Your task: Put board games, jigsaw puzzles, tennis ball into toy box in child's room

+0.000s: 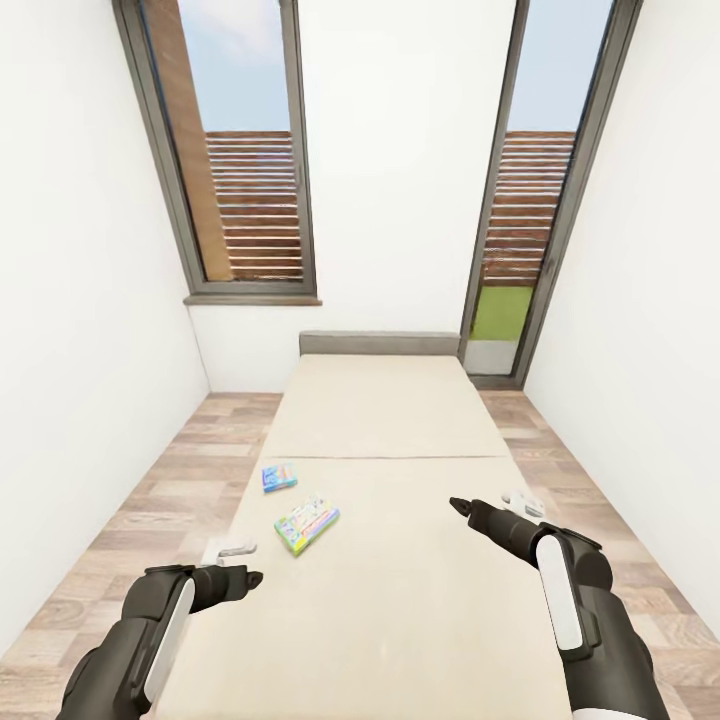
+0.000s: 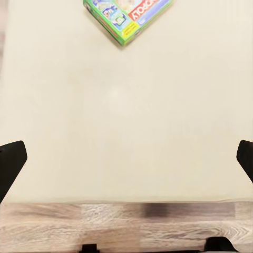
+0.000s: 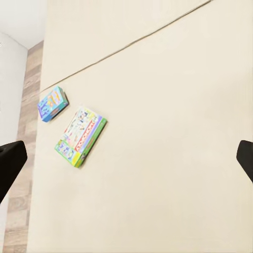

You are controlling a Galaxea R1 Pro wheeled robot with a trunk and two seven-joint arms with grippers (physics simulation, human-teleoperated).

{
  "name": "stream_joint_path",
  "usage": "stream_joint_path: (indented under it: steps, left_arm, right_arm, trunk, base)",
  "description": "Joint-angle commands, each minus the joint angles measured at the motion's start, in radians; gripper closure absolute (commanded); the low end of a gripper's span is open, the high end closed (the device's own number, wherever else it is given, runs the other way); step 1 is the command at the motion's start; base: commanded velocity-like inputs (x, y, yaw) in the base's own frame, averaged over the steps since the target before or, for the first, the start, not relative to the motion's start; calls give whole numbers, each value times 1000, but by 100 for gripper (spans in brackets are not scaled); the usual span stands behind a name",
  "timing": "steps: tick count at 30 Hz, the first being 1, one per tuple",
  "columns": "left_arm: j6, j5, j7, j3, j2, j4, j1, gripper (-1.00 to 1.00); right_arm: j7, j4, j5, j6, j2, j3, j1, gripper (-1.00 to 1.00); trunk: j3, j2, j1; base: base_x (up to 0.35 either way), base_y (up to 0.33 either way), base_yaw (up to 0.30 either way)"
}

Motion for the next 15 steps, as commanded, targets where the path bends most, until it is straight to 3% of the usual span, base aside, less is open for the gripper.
stream_joint_path:
  steps: [1,15]
  left_arm:
    - [5,2,-2,1,0,-1,-1,-100]
    - [4,2,-2,1,0,-1,-1,-100]
  right_arm:
    - [10,-1,8,5,1,-3,-1,-100]
    - [10,-1,8,5,1,-3,-1,-100]
  trunk:
    - [0,-1,0]
    - [23,-1,0]
  base:
    - [0,0,0]
    - [21,0,0]
